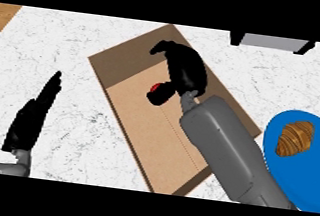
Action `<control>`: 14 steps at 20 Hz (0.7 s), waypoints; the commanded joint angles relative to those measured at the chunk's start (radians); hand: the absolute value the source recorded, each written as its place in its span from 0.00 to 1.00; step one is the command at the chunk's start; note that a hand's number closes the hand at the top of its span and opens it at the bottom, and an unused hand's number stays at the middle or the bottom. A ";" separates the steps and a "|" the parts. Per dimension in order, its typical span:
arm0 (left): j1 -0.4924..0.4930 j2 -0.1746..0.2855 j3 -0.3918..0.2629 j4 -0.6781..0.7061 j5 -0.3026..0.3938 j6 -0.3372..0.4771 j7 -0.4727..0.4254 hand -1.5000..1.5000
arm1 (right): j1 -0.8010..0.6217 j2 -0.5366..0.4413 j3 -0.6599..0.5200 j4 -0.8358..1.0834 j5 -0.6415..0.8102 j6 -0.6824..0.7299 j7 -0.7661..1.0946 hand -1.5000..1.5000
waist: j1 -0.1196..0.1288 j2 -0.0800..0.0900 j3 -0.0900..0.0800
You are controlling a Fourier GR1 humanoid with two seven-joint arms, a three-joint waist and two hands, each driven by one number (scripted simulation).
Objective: Pick the tomato from the plate and place it in the cardboard box
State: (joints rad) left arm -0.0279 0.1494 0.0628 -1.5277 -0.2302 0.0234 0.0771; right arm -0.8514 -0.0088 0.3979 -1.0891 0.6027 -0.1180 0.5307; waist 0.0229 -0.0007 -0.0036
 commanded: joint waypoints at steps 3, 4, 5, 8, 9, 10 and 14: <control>-0.021 0.038 0.038 0.022 0.032 -0.037 -0.018 0.50 | 0.019 0.008 0.042 0.099 -0.132 -0.242 -0.103 0.00 | 0.010 0.007 0.004; -0.021 -0.019 -0.016 -0.020 -0.006 0.003 0.029 0.50 | -0.020 0.008 0.006 0.075 -0.159 -0.240 -0.095 0.00 | 0.007 0.005 0.004; 0.012 0.010 0.005 0.021 -0.010 -0.004 -0.032 0.50 | -0.025 0.008 -0.041 0.044 -0.169 -0.266 -0.096 0.00 | 0.003 0.005 0.004; -0.050 0.024 0.043 0.063 0.015 -0.008 -0.010 0.50 | -0.003 0.008 -0.097 0.023 -0.200 -0.387 -0.140 0.00 | -0.010 0.007 0.004; 0.013 0.025 0.031 -0.024 0.020 -0.017 0.007 0.50 | -0.003 0.007 -0.176 0.016 -0.229 -0.355 -0.180 0.00 | -0.007 0.003 0.005; -0.021 0.052 0.055 0.005 0.023 -0.026 0.002 0.50 | -0.004 0.008 -0.164 -0.011 -0.247 -0.382 -0.168 0.00 | -0.011 0.002 0.004; 0.002 0.021 0.042 0.032 -0.004 0.011 -0.022 0.50 | 0.087 -0.024 -0.287 -0.094 -0.394 -0.341 -0.316 0.00 | -0.026 0.003 0.005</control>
State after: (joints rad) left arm -0.0228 0.1664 0.0927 -1.5199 -0.2210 0.0170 0.0685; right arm -0.8235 -0.0118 0.2081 -1.1179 0.3137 -0.4598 0.3097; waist 0.0096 -0.0021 -0.0032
